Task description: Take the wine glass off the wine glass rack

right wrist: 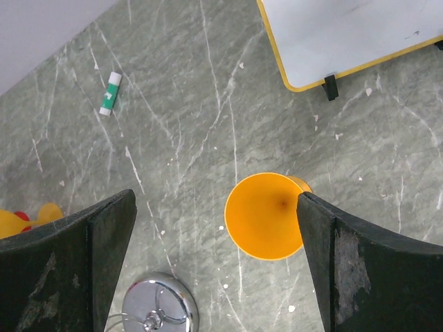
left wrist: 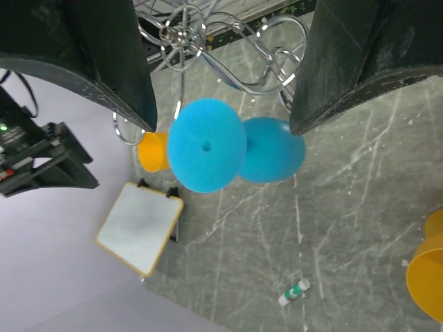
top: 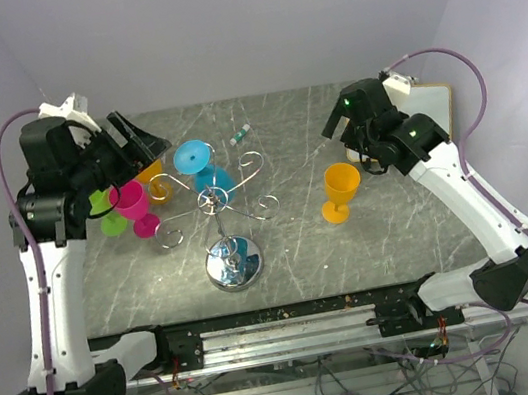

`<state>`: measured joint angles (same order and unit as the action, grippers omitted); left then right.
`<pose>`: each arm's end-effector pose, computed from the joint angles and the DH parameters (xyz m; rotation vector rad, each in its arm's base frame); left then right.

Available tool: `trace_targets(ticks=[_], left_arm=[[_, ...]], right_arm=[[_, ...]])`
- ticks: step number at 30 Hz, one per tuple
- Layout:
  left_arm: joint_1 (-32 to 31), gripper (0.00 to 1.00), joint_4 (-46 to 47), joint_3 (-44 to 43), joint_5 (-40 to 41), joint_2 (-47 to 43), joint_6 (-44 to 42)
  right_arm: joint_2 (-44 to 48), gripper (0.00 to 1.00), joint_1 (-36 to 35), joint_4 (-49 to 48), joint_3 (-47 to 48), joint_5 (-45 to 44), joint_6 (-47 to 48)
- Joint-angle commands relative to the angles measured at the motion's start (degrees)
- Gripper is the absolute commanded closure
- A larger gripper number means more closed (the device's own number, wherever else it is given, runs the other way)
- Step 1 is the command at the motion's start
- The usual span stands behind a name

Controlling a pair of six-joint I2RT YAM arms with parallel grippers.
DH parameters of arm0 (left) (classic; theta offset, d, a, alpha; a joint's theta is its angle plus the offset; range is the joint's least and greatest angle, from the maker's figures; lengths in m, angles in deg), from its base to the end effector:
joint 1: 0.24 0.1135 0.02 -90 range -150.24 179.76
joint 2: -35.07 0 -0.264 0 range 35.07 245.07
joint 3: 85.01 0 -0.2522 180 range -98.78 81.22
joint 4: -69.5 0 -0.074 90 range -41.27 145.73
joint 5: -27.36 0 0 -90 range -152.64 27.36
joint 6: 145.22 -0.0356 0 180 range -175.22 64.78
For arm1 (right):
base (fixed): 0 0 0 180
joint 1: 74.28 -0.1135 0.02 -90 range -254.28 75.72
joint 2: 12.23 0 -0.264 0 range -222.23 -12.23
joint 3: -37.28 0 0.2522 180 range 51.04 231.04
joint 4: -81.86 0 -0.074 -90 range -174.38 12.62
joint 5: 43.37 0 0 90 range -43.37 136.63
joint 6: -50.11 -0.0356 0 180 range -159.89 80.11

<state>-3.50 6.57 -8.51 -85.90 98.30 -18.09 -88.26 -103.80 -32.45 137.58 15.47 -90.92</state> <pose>0.1909 -0.0250 0.4711 -0.3225 2.0071 -0.8522 0.2393 0.1143 0.4042 0.6703 2.0719 0.1707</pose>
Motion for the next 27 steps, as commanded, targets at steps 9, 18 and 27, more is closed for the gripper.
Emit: trace_targets(ticks=[9, 18, 27], left_arm=[[0.18, 0.21, -2.72, -3.08, -10.64, 8.35, -12.33], [0.10, 0.23, -1.78, -3.31, -12.74, 11.77, -12.91], [-0.78, 0.31, -0.76, -2.23, -13.49, 13.07, -12.87]], right_arm=[[1.15, 0.00, 0.27, 0.65, -1.28, -3.88, 0.22], [-0.07, 0.00, 0.28, 1.06, -0.62, -3.28, -0.08], [0.46, 0.00, 0.27, 0.95, -1.14, -3.47, -0.04]])
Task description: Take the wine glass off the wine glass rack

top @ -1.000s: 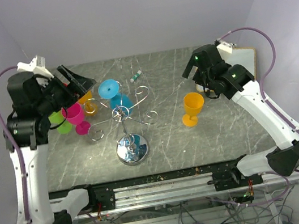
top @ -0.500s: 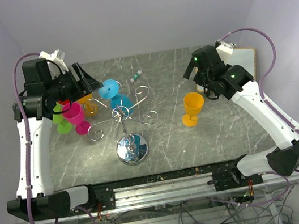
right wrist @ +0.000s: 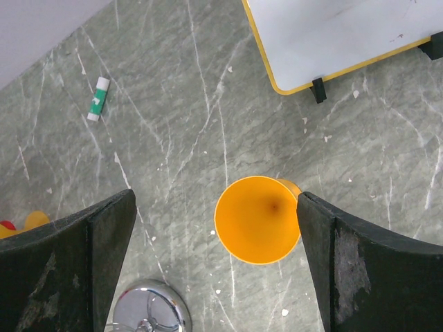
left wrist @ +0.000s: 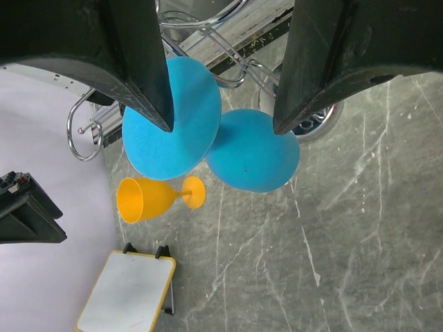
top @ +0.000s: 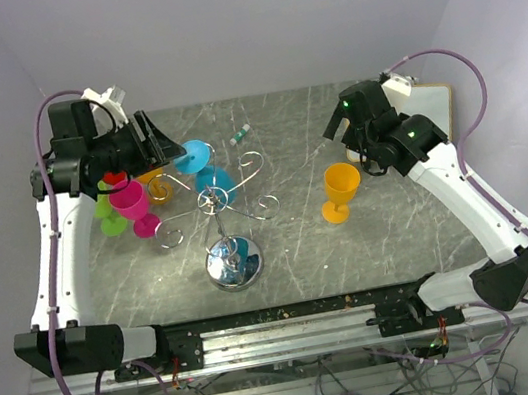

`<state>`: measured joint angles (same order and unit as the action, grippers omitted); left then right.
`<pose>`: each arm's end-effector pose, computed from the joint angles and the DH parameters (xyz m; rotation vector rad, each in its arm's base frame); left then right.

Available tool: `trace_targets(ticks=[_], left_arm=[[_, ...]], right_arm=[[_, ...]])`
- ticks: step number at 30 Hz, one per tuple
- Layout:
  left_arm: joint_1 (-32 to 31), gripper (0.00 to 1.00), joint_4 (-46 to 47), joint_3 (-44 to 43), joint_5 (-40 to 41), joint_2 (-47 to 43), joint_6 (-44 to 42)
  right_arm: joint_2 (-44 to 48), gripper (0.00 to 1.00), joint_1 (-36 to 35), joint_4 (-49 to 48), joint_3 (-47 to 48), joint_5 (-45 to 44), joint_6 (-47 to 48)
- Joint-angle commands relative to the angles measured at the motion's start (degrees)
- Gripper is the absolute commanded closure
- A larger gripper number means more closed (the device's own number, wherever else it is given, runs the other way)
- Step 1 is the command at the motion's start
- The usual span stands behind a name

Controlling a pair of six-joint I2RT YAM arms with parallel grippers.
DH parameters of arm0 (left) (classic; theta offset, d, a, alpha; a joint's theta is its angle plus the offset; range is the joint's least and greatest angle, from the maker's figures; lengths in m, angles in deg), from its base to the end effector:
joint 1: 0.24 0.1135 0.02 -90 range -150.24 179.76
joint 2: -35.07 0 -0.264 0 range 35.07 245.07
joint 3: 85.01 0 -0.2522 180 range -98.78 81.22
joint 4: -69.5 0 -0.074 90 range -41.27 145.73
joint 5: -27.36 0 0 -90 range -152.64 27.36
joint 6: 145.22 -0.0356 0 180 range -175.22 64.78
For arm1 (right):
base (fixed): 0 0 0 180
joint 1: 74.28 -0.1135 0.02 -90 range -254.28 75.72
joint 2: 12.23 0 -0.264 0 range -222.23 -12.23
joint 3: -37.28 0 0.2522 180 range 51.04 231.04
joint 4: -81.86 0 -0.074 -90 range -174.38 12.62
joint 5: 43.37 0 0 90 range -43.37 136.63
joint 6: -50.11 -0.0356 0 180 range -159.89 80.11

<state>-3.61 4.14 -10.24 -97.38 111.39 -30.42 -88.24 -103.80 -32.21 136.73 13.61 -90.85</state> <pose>0.2597 -0.0356 0.4306 -0.0680 2.2311 -0.9397 0.2394 0.1133 0.3998 0.6778 2.0673 0.1252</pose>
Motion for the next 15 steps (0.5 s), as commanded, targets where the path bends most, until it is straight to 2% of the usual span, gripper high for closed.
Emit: trace_targets(ticks=[1, 15], left_arm=[[-0.86, 0.32, 1.68, -0.40, -1.71, 0.05, -0.54], [-3.20, 0.43, 3.46, 2.22, -0.67, -0.35, 0.87]], right_arm=[[0.52, 0.00, 0.32, 0.59, -0.37, -1.67, -0.10], [0.09, 0.00, 0.26, 1.36, -0.02, -1.46, -0.63]])
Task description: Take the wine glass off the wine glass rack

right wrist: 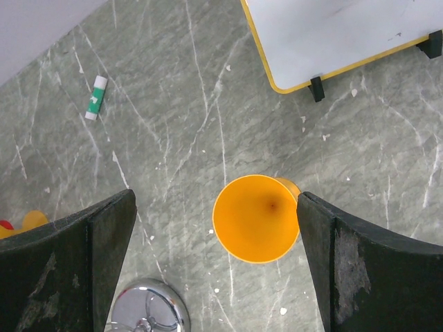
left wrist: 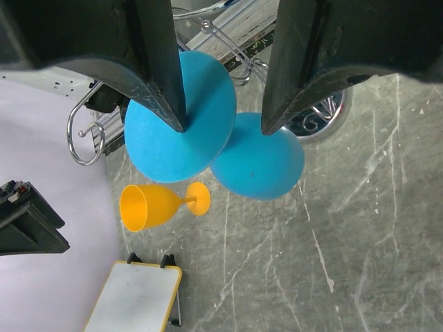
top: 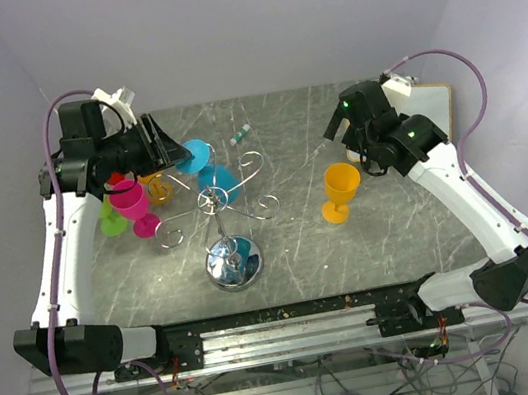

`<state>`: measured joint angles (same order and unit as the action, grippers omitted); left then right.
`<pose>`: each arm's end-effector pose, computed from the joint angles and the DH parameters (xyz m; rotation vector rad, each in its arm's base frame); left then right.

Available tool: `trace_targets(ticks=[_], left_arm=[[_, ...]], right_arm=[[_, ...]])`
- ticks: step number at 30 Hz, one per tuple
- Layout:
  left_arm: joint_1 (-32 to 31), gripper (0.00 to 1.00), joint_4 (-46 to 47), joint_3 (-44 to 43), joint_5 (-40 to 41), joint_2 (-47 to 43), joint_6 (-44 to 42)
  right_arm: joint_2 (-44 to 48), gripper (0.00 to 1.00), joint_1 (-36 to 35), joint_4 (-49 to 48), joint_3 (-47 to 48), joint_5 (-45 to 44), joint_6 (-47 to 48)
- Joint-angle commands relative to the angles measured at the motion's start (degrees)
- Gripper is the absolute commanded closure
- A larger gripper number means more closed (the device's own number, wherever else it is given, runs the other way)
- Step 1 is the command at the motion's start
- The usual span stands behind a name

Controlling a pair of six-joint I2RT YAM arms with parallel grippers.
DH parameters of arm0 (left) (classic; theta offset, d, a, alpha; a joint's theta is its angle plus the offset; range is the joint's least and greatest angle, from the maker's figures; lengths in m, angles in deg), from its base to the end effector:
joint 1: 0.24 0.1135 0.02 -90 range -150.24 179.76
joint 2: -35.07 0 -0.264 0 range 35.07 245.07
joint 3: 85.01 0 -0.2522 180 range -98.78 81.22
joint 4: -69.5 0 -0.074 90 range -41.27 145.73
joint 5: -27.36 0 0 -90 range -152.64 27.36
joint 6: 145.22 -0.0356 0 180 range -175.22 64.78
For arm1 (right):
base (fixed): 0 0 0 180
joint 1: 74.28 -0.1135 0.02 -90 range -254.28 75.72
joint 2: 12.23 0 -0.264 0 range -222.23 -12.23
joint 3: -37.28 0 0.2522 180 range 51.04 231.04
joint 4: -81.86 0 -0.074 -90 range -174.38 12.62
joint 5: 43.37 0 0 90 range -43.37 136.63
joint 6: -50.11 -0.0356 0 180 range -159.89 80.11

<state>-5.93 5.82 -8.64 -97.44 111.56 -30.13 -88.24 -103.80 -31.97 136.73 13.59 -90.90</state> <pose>0.2624 -0.0466 0.4238 -0.0286 2.2424 -0.9653 0.2392 0.1131 0.3995 0.6782 2.0702 0.1221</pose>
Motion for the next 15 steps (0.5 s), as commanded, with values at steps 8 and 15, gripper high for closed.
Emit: trace_targets(ticks=[8, 15], left_arm=[[-1.21, 0.58, 1.35, 0.06, 0.79, -1.40, 0.88], [-1.43, 0.66, 1.23, -0.37, 1.44, -2.00, 1.47]], right_arm=[[0.36, 0.00, 0.28, 1.42, -0.28, -1.86, -0.75], [0.42, 0.00, 0.29, 1.80, 0.02, -1.65, -1.09]])
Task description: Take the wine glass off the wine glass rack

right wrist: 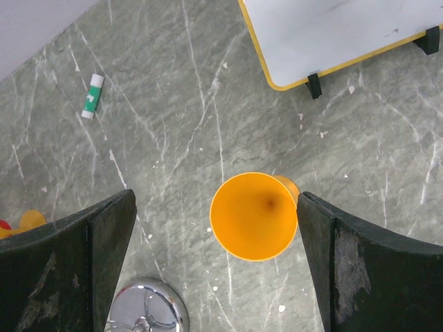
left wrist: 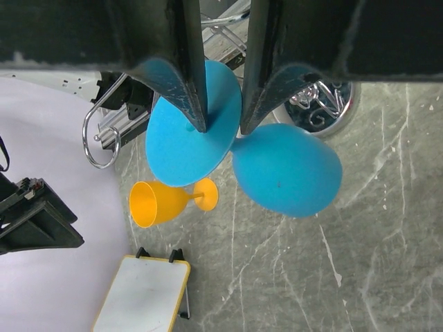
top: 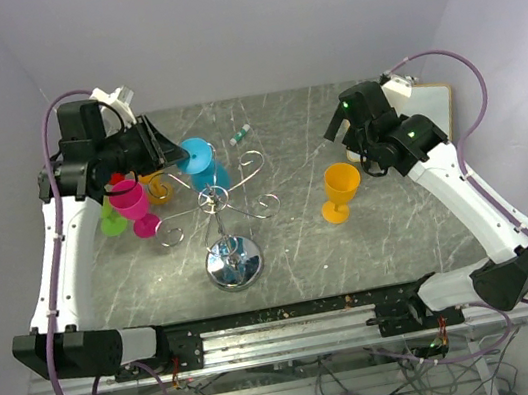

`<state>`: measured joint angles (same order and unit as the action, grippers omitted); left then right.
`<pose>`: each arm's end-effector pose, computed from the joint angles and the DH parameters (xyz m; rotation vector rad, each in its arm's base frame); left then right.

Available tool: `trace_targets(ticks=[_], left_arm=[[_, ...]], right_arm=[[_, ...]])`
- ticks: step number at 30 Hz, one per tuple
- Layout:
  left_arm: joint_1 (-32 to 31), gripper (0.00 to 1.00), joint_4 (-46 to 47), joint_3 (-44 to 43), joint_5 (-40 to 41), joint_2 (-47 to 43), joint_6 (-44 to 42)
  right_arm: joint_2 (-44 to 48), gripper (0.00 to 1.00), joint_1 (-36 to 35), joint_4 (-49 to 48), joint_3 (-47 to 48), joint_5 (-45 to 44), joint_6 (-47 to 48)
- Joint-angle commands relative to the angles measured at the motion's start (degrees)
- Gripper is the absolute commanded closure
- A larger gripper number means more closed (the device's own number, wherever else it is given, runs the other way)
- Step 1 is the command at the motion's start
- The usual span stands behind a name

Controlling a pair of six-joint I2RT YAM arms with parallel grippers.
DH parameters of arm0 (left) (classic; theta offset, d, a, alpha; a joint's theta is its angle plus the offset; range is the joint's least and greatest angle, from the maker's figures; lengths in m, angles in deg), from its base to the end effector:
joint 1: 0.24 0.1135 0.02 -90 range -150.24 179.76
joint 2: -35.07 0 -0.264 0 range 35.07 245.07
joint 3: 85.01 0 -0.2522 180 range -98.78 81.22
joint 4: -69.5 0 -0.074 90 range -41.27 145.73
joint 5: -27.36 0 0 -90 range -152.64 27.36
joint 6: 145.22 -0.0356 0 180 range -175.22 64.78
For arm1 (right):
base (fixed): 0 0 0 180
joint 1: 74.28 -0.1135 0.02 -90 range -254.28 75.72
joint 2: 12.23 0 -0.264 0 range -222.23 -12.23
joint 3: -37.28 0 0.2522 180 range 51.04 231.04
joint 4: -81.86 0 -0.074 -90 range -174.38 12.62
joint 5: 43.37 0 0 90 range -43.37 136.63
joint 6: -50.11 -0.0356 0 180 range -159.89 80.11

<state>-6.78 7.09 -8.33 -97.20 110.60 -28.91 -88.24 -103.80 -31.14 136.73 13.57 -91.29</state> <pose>0.2582 -0.0499 0.4280 -0.0237 2.2177 -0.9779 0.2383 0.1126 0.3984 0.6835 2.0794 0.1142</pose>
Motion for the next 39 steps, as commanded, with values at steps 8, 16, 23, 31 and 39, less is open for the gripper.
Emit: trace_targets(ticks=[8, 16, 23, 31, 39], left_arm=[[-0.57, 0.79, -0.63, -1.46, 1.58, -1.44, 0.97], [-0.57, 0.90, 2.50, -0.68, 1.31, -2.40, 5.33], [-0.57, 0.93, 8.20, 1.66, -1.30, -3.56, 10.94], [-0.57, 0.93, 13.91, 3.07, -4.33, -5.92, 16.90], [-0.46, 0.93, 14.48, 2.41, -3.36, -7.54, 18.72]], right_arm=[[0.69, 0.00, 0.31, 1.34, -0.09, -2.19, -1.06], [0.69, 0.00, 0.28, 1.74, 0.39, -2.42, -1.25], [1.24, 0.00, 0.30, 1.99, 0.41, -3.65, -1.07], [1.91, 0.00, 0.37, 1.96, -0.22, -4.57, -1.03], [2.31, 0.00, 0.31, 2.07, -0.61, -4.84, -1.16]])
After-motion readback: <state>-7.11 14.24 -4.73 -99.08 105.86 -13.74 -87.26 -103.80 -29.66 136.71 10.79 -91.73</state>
